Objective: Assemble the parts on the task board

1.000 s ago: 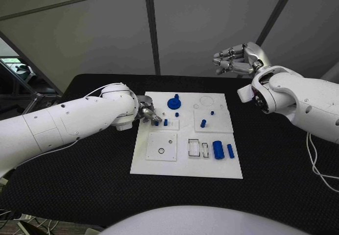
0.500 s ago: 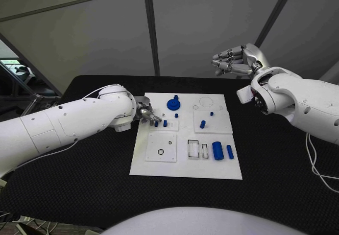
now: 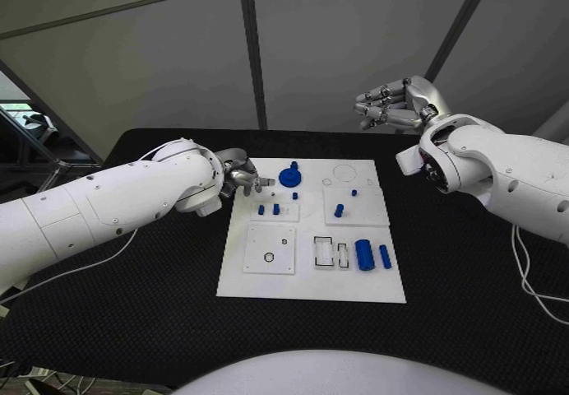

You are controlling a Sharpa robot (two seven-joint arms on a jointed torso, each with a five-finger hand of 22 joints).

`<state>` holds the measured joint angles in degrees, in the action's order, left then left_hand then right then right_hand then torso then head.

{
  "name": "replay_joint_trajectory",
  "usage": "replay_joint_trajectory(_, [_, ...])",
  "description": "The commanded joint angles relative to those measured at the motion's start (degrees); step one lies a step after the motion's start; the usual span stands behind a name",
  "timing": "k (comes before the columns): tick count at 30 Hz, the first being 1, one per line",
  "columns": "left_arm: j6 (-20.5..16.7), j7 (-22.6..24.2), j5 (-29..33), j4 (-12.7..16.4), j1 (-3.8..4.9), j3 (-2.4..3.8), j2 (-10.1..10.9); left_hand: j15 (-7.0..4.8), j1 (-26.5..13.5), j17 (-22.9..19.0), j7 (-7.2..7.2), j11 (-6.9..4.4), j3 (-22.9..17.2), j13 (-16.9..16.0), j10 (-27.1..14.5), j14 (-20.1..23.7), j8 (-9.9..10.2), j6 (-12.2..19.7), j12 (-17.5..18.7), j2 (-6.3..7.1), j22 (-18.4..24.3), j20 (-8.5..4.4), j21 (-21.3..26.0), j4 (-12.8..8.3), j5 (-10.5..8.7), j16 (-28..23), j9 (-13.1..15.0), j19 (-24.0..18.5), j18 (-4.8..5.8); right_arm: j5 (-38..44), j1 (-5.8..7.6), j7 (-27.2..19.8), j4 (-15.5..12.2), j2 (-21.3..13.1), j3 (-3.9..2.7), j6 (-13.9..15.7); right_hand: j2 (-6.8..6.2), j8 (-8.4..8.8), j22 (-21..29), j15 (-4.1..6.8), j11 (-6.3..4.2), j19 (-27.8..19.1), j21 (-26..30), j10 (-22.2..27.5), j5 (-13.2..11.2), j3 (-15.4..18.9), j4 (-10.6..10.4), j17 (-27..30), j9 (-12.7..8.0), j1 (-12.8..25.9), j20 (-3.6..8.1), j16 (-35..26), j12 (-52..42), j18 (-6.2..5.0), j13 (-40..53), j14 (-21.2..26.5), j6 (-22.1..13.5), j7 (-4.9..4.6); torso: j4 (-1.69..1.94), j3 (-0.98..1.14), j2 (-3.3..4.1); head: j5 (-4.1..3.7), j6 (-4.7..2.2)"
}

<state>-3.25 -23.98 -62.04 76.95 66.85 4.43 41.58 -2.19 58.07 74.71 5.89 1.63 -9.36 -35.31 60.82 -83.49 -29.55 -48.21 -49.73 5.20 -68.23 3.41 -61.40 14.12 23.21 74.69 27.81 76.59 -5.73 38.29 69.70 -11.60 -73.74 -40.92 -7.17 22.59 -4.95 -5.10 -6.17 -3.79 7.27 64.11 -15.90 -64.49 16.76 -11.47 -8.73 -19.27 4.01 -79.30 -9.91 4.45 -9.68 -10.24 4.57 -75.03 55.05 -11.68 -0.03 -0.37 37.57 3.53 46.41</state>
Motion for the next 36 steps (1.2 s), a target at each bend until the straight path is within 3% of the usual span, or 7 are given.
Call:
replay_joint_trajectory(1, [-8.6,11.0,3.6,0.0,0.09,0.15,-0.1,2.38,4.2,-9.7,2.64,2.61,0.6,0.1,-6.6,8.6,1.4,5.4,0.7,-0.21,14.4,1.86,20.8,-0.7,0.05,-15.5,-1.1,-11.7,-3.55,0.2,0.09,-0.1,0.0,0.0,-0.04,-0.4,0.18,0.32,0.1,-0.14,0.39,0.4,0.3,0.0,0.3,0.4,0.0,0.1,0.0,0.5,-0.04,-0.3,0.2,-0.23,-0.1,-0.3,-0.1,-0.12,0.02,0.04,0.0,-0.07,-0.21])
replay_joint_trajectory(4, [-10.2,16.0,3.5,-0.1,0.1,0.17,-0.8,4.48,11.0,-20.9,4.25,4.53,0.1,0.9,-14.2,20.8,1.7,9.3,2.1,-0.16,18.8,3.48,28.1,-3.3,-0.02,-30.4,-1.9,-17.8,-3.64,0.2,0.08,-0.1,0.1,0.0,-0.04,-0.3,0.2,0.33,0.1,-0.14,0.39,0.4,0.3,0.0,0.3,0.4,0.0,0.1,0.0,0.4,-0.05,-0.3,0.2,-0.24,-0.1,-0.3,-0.1,-0.12,0.02,0.06,0.03,-0.15,-0.45])
replay_joint_trajectory(8, [-10.9,20.1,-1.5,0.0,0.11,0.14,-2.2,5.41,18.5,-24.7,4.81,5.44,-1.1,3.9,-18.6,25.1,1.3,10.4,5.0,0.23,22.3,4.92,33.0,-6.5,0.05,-34.2,-3.3,-20.2,-3.98,0.2,0.08,-0.1,0.1,0.1,-0.04,-0.4,0.2,0.33,0.1,-0.14,0.39,0.4,0.4,0.0,0.3,0.4,0.1,0.1,0.0,0.4,-0.05,-0.4,0.2,-0.24,-0.1,-0.3,-0.1,-0.12,-0.15,0.02,0.05,-0.34,-0.81])
replay_joint_trajectory(11, [-10.5,22.2,-7.8,-0.5,0.12,-0.03,-3.6,5.33,22.3,-27.3,4.5,4.95,-2.3,7.7,-18.1,24.5,2.6,9.7,8.0,0.5,23.8,5.23,34.3,-8.2,-10.2,-35.0,-5.8,-19.0,-4.66,0.5,0.08,-0.1,0.1,0.2,-0.03,-0.4,0.27,0.33,0.1,-0.13,0.37,0.4,0.4,0.0,0.3,0.3,0.2,0.1,0.0,0.3,-0.04,-0.4,0.2,-0.25,-0.1,-0.3,-0.1,-0.11,-0.13,0.01,0.08,-0.53,-0.98])
replay_joint_trajectory(13, [-9.8,23.2,-12.3,-1.0,0.13,-0.35,-4.6,4.96,23.9,-29.2,4.06,5.16,-3.6,10.9,-17.5,23.7,3.7,8.3,10.6,0.86,24.6,5.22,34.9,-8.8,-13.22,-35.0,-8.0,-17.8,-4.68,0.8,0.08,-0.1,0.1,0.3,-0.03,-0.4,0.28,0.33,0.1,-0.12,0.37,0.4,0.4,0.0,0.3,0.3,0.2,0.1,0.0,0.2,-0.04,-0.4,0.2,-0.26,-0.1,-0.3,-0.1,-0.1,-0.18,0.06,0.05,-0.55,-1.07])
replay_joint_trajectory(25, [-4.3,24.0,-24.2,-4.2,0.17,-2.25,-8.5,3.48,23.0,-21.2,2.51,3.8,-3.7,20.4,-11.9,11.6,10.4,0.2,16.4,3.16,14.3,3.55,20.7,-8.4,-14.57,-14.3,-16.3,-6.5,-3.44,1.2,0.06,-0.1,0.2,0.6,-0.02,-0.5,0.28,0.33,0.1,-0.12,0.37,0.4,0.4,0.0,0.3,0.3,0.2,0.1,0.0,0.2,-0.04,-0.4,0.2,-0.26,-0.1,-0.3,-0.1,-0.1,-0.06,0.04,0.04,-0.97,-1.25])
replay_joint_trajectory(36, [-0.8,21.7,-26.7,-6.6,0.1,-2.77,-10.4,3.4,23.1,-15.7,2.35,3.81,-3.8,22.9,-10.7,7.9,13.0,-2.4,18.1,3.17,3.8,3.52,8.0,-8.5,-14.99,-5.5,-18.3,-2.4,-1.56,1.2,0.03,-0.1,0.2,0.8,-0.02,-0.6,0.28,0.33,0.1,-0.12,0.37,0.4,0.4,0.0,0.3,0.3,0.2,0.1,0.0,0.2,-0.04,-0.4,0.2,-0.26,-0.1,-0.3,-0.1,-0.1,-0.06,0.0,-0.01,-1.14,-1.36])
